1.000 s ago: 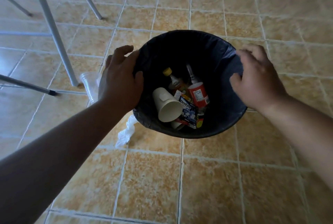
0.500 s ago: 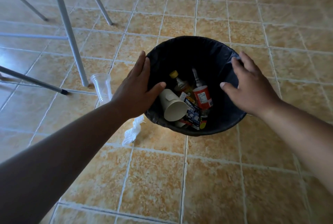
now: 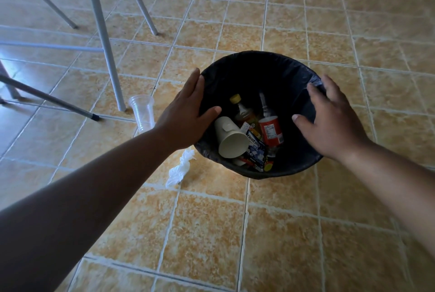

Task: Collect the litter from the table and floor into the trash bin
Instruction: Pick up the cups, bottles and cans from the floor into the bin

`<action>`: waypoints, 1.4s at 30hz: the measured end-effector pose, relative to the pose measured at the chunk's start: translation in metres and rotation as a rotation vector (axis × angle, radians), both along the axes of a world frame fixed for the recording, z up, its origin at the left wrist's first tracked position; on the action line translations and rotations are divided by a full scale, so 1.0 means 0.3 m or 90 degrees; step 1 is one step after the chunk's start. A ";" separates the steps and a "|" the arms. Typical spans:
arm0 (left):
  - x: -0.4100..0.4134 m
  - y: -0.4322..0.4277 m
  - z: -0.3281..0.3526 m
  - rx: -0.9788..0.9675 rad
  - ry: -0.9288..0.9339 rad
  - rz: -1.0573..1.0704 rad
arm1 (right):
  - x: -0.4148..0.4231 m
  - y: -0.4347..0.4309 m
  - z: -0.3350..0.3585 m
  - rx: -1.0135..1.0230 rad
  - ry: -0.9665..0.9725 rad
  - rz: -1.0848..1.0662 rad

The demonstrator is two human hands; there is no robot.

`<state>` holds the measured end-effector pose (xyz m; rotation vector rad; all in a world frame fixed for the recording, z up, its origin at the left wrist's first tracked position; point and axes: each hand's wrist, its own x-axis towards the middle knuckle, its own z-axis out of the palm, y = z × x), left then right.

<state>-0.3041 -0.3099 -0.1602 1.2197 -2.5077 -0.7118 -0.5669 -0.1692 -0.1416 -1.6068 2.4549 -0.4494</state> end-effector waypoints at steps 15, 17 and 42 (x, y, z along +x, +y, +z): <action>0.106 -0.059 0.043 -0.110 0.122 0.144 | 0.126 -0.093 0.139 -0.160 0.064 0.082; 0.180 -0.104 0.042 -0.129 0.123 0.191 | 0.214 -0.135 0.176 -0.201 0.047 0.133; 0.832 -0.083 -0.472 0.129 -0.316 0.311 | 0.951 -0.297 -0.440 0.198 0.046 0.274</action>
